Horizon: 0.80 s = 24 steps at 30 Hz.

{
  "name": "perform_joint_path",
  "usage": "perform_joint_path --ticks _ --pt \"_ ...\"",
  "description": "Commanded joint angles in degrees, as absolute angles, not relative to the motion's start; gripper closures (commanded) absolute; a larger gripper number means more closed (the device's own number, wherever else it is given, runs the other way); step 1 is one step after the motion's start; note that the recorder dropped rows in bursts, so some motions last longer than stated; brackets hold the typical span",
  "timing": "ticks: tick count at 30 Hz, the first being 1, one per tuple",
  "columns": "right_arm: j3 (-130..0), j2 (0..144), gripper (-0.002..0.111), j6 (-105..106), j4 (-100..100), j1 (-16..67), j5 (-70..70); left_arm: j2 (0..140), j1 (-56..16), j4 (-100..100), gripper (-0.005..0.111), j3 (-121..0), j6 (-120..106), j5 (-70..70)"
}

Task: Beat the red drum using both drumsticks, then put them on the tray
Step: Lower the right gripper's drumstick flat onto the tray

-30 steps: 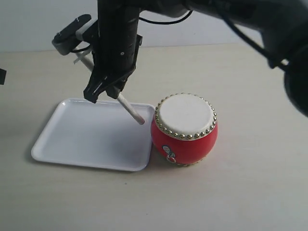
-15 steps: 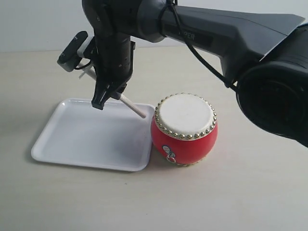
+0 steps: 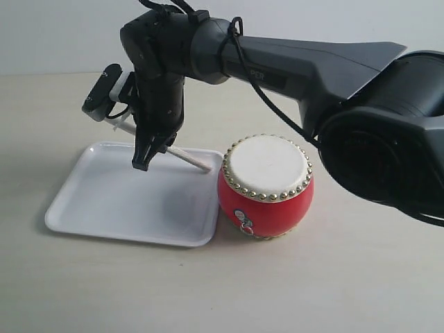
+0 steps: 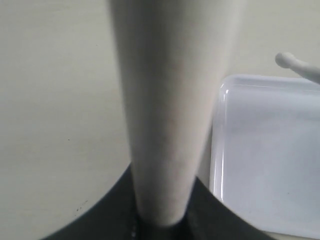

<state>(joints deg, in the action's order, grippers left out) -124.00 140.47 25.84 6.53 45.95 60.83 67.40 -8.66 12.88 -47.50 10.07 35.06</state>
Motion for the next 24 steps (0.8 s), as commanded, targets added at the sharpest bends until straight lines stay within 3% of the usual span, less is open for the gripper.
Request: perform_joint_path --ticks 1,24 --pt "-124.4 140.8 0.108 26.9 6.1 46.0 57.7 67.3 -8.6 12.7 0.107 -47.2 10.6 34.1" --pt "-124.4 144.0 0.108 29.4 3.3 46.0 63.7 67.5 -8.6 3.9 0.107 -46.6 0.0 31.9"
